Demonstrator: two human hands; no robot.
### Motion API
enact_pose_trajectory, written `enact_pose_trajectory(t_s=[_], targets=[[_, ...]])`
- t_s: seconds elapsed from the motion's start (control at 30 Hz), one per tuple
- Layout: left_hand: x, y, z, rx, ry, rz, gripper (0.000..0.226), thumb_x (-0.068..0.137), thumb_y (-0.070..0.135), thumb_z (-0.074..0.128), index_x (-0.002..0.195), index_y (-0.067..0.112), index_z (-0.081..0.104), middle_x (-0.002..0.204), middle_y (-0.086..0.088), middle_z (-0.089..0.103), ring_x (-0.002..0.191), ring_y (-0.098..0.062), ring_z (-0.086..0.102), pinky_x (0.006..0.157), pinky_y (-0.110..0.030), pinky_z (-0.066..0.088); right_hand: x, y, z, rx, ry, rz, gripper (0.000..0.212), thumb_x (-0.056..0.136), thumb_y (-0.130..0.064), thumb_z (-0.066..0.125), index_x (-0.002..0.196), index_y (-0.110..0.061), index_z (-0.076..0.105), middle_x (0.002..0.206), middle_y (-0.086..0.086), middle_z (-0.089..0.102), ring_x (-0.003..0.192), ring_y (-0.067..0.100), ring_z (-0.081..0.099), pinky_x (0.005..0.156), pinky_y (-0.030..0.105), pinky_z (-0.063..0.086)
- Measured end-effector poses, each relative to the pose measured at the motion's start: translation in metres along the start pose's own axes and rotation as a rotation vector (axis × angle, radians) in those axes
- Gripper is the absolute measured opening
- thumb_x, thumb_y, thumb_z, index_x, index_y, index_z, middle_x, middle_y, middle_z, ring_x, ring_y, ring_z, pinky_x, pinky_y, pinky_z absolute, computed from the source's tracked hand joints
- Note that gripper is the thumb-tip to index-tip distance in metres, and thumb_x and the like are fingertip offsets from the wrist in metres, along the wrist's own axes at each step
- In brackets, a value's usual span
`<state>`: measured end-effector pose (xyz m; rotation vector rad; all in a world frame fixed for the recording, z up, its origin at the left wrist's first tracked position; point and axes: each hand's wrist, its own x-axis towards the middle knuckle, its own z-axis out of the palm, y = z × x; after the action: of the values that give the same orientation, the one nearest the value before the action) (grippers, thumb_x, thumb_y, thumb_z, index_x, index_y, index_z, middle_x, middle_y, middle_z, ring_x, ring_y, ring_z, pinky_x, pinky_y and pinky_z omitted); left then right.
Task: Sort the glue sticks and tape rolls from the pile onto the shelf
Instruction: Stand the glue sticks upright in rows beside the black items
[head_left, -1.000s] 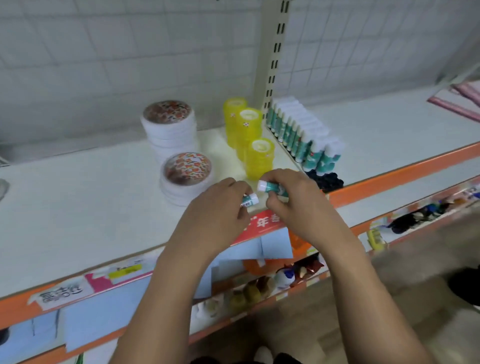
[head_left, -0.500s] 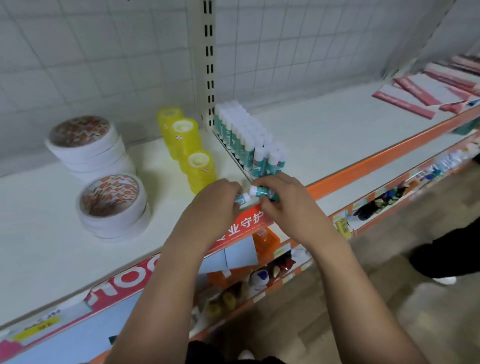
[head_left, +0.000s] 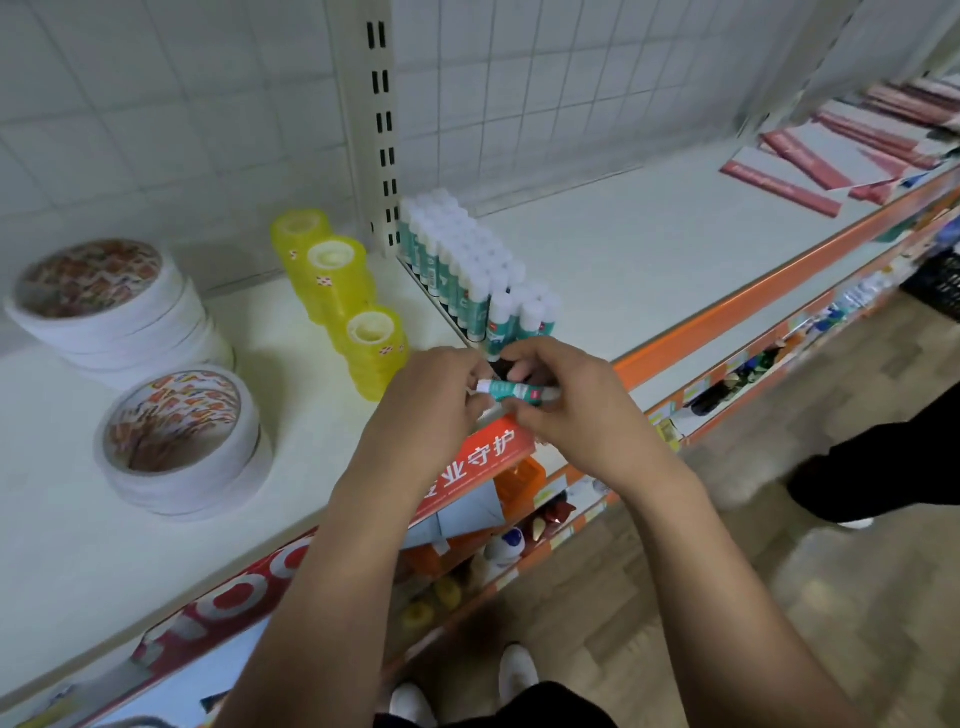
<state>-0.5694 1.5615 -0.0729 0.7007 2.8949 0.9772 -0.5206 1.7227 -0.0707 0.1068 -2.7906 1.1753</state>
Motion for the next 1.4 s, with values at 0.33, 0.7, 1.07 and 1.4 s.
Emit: enact_pose_trajectory(t_s=[0.33,0.7,1.07,1.4], targets=[[0.004,0.020,0.011,0.022,0.168,0.033,0.018,0.082,0.019,0.072,0.099,0.018,0.065,0.091,-0.005,0.063,0.081,-0.022,0.060,0.070,-0.034,0.048,0.023,0.004,-0.019,0.085,0.066,-0.121,0.038,0.080,-0.015,0.077,0.113,-0.023,0.062,0.098,-0.008,0.067,0.089,0.001,0.062,0.078,0.010,0.049],[0.010,0.032,0.032,-0.066,0.362,-0.202,0.013,0.076,0.016,0.078,0.081,0.015,0.066,0.072,0.000,0.067,0.069,-0.017,0.063,0.066,-0.035,0.051,0.025,0.039,-0.033,-0.083,0.012,-0.245,0.015,0.088,-0.013,0.067,0.102,-0.016,0.073,0.099,-0.002,0.066,0.089,0.010,0.062,0.084,0.030,0.053],[0.020,0.041,0.051,-0.024,0.434,-0.343,0.015,0.078,0.018,0.076,0.075,0.007,0.066,0.072,-0.008,0.068,0.071,-0.025,0.065,0.067,-0.041,0.051,0.031,0.053,-0.018,-0.240,-0.071,-0.291,0.017,0.092,-0.017,0.059,0.089,-0.015,0.075,0.093,0.001,0.064,0.092,0.019,0.055,0.078,0.035,0.048],[0.023,0.050,0.061,0.063,0.463,-0.387,0.013,0.081,0.018,0.068,0.086,0.006,0.069,0.080,-0.014,0.069,0.076,-0.034,0.061,0.068,-0.044,0.049,0.034,0.053,-0.016,-0.321,-0.081,-0.300,0.019,0.094,-0.025,0.055,0.096,-0.020,0.074,0.099,-0.004,0.062,0.093,0.015,0.052,0.077,0.032,0.049]])
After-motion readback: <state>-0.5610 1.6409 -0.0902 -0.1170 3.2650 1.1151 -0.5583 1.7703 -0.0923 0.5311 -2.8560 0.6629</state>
